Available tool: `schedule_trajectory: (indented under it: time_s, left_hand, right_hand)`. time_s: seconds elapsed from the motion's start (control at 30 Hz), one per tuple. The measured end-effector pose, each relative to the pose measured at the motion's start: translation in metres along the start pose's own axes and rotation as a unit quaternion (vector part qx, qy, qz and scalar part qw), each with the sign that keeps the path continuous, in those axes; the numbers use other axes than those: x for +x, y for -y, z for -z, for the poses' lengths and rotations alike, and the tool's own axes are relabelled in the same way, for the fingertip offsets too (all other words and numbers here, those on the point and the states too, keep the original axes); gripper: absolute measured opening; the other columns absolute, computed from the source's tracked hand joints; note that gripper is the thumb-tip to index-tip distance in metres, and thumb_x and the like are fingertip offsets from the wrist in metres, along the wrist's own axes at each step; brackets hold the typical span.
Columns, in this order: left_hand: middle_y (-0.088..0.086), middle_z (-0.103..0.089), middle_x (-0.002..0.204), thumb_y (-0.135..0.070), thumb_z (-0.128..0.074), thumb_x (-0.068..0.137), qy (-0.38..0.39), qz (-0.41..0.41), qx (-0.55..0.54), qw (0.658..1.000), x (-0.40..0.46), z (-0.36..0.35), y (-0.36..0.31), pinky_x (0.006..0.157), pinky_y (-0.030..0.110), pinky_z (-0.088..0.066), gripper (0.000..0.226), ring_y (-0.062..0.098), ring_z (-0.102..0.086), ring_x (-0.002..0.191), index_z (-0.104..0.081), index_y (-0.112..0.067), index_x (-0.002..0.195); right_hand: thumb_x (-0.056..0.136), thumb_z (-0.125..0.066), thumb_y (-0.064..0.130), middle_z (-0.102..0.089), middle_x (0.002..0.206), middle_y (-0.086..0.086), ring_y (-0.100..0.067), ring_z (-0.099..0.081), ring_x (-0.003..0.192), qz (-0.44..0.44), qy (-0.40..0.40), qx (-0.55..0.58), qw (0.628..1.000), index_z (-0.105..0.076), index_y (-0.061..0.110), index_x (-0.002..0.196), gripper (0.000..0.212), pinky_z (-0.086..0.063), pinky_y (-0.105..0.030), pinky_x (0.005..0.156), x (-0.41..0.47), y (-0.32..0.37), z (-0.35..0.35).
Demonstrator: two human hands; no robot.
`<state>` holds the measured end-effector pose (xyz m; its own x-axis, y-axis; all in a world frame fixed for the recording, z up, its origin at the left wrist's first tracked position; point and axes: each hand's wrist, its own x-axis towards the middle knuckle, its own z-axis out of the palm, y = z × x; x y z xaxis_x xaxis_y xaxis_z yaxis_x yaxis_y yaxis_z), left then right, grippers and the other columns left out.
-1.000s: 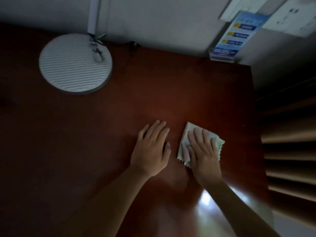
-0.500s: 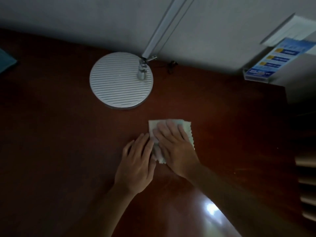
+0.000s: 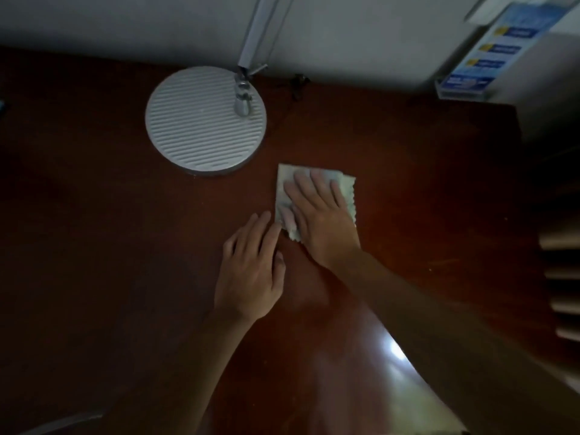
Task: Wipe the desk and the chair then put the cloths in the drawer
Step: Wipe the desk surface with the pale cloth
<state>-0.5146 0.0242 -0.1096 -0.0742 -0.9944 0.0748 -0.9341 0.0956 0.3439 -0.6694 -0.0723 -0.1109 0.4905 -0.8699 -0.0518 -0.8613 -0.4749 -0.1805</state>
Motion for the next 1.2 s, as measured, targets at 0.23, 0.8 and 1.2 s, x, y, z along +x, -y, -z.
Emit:
schedule_trajectory:
  time_s: [0.23, 0.8, 1.2]
  left_hand:
    - [0.011, -0.046, 0.151, -0.023, -0.044, 0.096, 0.007, -0.051, -0.001, 0.999, 0.004, 0.003, -0.024, 0.109, 0.047, -0.035, 0.045, 0.025, -0.038, 0.142, -0.053, -0.008, 0.138]
    - [0.007, -0.048, 0.150, -0.027, -0.038, 0.095, 0.092, -0.181, 0.000, 0.979, -0.037, -0.053, -0.171, 0.113, 0.047, -0.025, 0.047, 0.023, -0.039, 0.143, -0.056, -0.010, 0.135]
    - [0.006, -0.047, 0.151, -0.028, -0.036, 0.098, 0.125, -0.295, 0.004, 0.947, -0.058, -0.071, -0.207, 0.114, 0.048, -0.023, 0.046, 0.022, -0.039, 0.143, -0.053, -0.012, 0.138]
  right_hand:
    - [0.100, -0.007, 0.042, -0.010, 0.164, 0.000, -0.024, 0.001, 0.152, -0.147, 0.031, 0.008, 0.989, -0.018, 0.023, 0.156, 0.059, -0.005, -0.048, 0.123, -0.042, -0.067, 0.020]
    - [0.094, -0.030, 0.031, -0.037, 0.155, -0.014, -0.039, -0.028, 0.144, -0.435, -0.092, 0.011, 0.896, -0.037, 0.011, 0.149, 0.058, -0.026, -0.060, 0.113, -0.277, -0.056, -0.002]
    - [0.101, -0.029, 0.033, -0.033, 0.156, -0.017, -0.039, -0.024, 0.146, -0.587, -0.152, 0.029, 0.795, -0.039, 0.008, 0.148, 0.055, -0.020, -0.058, 0.116, -0.358, -0.121, 0.003]
